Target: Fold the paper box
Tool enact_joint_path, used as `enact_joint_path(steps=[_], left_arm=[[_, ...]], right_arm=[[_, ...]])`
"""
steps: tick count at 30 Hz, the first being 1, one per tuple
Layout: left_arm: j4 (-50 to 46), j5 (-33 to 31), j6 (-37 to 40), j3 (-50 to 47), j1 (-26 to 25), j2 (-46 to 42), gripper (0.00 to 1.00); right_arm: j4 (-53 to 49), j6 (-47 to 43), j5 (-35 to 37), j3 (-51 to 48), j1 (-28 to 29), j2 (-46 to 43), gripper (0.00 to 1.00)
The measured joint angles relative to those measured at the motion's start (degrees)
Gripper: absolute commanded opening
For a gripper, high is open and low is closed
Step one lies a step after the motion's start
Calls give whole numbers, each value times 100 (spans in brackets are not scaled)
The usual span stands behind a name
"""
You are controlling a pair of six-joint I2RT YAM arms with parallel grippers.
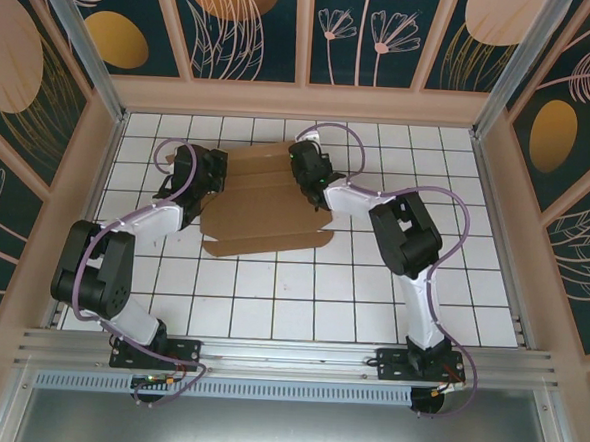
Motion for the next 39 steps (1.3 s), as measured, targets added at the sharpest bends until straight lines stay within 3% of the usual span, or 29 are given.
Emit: enact_joint_path(steps=[8, 14, 20, 24, 26, 33, 39], left_arm=[[-175, -37, -81, 76, -24, -11, 0], [-232, -44, -109, 79, -31, -37, 2], [-505, 201, -109, -39, -92, -396, 25], [-632, 452, 22, -236, -212, -704, 53], [-713, 487, 140, -315, -229, -852, 61], [-616, 658, 376, -658, -227, -955, 61], [-304, 782, 468, -796, -240, -752, 51]], right_arm=[[-160, 299, 459, 199, 116, 160, 0], [-81, 369, 74, 85, 46, 79, 0], [577, -251, -815, -815, -149, -455, 0], [728, -588, -1325, -1169, -306, -706, 0], [772, -702, -1515, -1292, -363, -791, 0], [800, -957, -2170, -1445, -505, -929, 0], [754, -1045, -2566, -1447, -605, -949, 0]])
